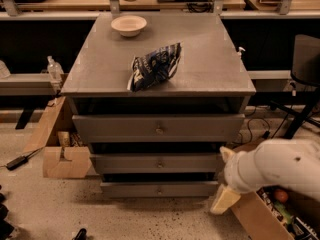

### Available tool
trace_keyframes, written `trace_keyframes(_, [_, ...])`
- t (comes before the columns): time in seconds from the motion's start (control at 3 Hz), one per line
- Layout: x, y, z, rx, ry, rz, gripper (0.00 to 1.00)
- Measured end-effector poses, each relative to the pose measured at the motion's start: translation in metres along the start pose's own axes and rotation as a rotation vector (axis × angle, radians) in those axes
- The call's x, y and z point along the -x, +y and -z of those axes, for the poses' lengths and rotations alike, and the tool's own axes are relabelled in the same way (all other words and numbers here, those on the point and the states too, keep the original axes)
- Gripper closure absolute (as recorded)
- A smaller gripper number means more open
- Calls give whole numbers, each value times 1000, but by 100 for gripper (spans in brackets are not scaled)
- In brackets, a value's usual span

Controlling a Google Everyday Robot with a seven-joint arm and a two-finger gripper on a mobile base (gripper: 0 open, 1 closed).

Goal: Open bottom drawer

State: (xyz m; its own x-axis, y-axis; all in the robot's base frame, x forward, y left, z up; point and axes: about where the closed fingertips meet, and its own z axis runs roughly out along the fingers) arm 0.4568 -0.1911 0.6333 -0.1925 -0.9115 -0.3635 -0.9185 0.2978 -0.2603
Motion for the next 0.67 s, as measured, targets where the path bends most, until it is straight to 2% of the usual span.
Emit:
trace_keyframes(0.33, [-25,46,-102,37,-35,-13,0])
trace_keyframes(0.67, [-38,50,-151,-15,-106,-13,0])
